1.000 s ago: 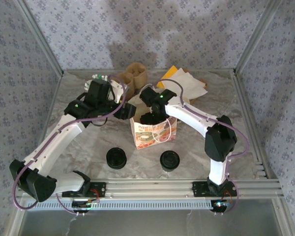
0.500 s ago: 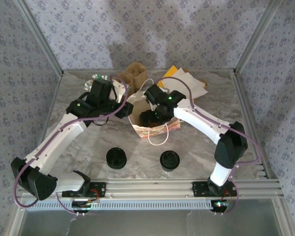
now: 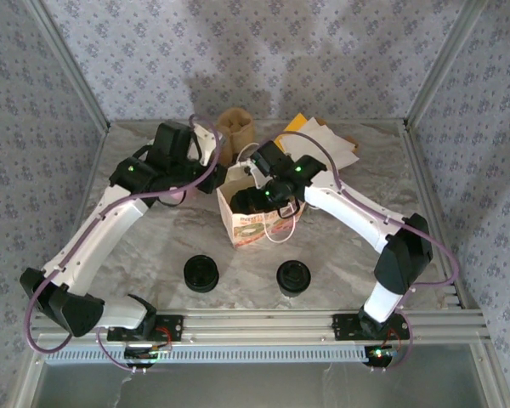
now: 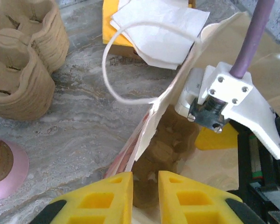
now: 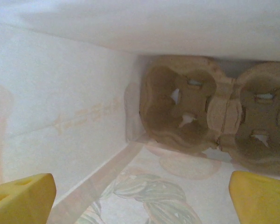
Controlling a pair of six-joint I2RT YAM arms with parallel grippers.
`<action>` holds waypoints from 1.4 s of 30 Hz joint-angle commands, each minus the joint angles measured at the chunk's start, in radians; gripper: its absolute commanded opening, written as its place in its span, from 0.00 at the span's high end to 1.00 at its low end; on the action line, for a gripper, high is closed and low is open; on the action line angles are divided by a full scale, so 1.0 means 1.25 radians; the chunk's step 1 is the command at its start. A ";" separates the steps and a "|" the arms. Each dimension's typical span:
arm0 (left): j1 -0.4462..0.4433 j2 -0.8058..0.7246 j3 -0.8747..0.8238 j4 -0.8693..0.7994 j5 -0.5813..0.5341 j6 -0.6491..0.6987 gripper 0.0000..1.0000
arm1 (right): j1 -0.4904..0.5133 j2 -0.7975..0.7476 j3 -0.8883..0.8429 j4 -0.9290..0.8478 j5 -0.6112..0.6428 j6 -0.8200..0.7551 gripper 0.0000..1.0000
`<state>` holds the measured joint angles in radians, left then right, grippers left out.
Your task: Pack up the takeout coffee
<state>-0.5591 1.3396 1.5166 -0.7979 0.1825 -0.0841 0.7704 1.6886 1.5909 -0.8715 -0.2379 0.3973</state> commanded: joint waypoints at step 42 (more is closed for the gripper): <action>0.127 -0.169 0.058 -0.251 -0.102 -0.210 0.07 | -0.083 -0.135 0.255 -0.294 0.250 -0.010 0.13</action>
<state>-0.4057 1.1477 1.5650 -1.0241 0.0200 -0.3134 0.6815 1.5364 1.8786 -1.0756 -0.0212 0.4213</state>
